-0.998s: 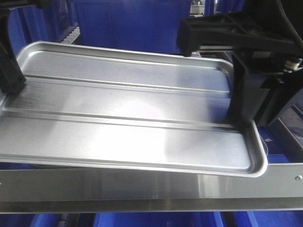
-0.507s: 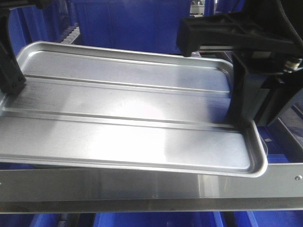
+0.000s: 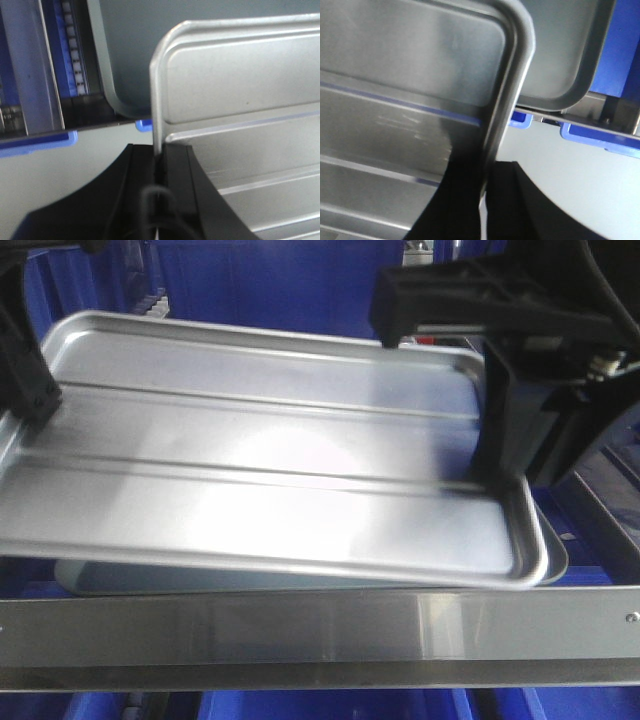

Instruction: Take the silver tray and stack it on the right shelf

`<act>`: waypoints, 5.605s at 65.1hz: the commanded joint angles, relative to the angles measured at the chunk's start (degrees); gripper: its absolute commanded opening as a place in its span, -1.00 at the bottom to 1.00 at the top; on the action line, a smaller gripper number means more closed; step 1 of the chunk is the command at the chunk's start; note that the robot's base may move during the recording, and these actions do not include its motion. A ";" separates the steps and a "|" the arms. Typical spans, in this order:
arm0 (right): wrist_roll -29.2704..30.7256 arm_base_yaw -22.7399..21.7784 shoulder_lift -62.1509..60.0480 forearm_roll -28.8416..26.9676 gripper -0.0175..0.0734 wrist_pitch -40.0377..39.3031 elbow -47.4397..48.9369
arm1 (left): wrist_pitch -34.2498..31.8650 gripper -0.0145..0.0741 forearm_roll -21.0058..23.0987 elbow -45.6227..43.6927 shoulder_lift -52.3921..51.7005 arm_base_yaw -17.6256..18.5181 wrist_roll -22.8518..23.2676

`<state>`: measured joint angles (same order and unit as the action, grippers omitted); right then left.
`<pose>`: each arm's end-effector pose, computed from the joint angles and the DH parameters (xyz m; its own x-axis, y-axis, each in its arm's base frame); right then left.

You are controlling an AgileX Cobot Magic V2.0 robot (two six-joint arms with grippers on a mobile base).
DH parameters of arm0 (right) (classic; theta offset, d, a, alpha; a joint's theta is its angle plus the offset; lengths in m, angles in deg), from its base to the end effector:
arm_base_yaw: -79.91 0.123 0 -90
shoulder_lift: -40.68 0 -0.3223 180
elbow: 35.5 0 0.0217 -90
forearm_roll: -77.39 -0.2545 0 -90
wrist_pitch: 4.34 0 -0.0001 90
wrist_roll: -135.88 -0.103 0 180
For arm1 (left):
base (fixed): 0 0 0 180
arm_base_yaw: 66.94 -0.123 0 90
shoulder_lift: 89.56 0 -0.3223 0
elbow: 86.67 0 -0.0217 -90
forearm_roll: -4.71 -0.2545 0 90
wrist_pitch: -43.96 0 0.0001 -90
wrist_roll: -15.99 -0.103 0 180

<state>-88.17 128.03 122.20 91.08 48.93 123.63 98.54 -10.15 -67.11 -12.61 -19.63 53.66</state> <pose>0.1805 0.1720 0.3168 -0.8862 -0.1288 -0.4450 -0.1964 0.9745 0.1089 0.1735 -0.1563 0.3423 -0.8284 0.2004 -0.5231 0.2829 0.9556 -0.0820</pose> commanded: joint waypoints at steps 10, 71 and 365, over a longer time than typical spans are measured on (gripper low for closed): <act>4.97 -5.72 -1.61 2.98 -0.49 -2.07 8.89 | -4.45 -0.88 -1.35 -8.20 4.60 -2.34 -5.28; 10.03 -17.80 19.03 2.98 -0.44 -8.25 12.62 | -9.27 -0.88 -2.74 -15.93 29.82 -9.28 -6.71; 20.96 -17.80 -54.66 4.23 -0.49 -36.33 -29.47 | -56.91 -0.89 18.95 61.39 -71.50 -43.03 -38.22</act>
<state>-67.79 110.69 67.07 94.03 17.64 92.62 46.98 8.22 -6.85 -83.36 -62.59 15.59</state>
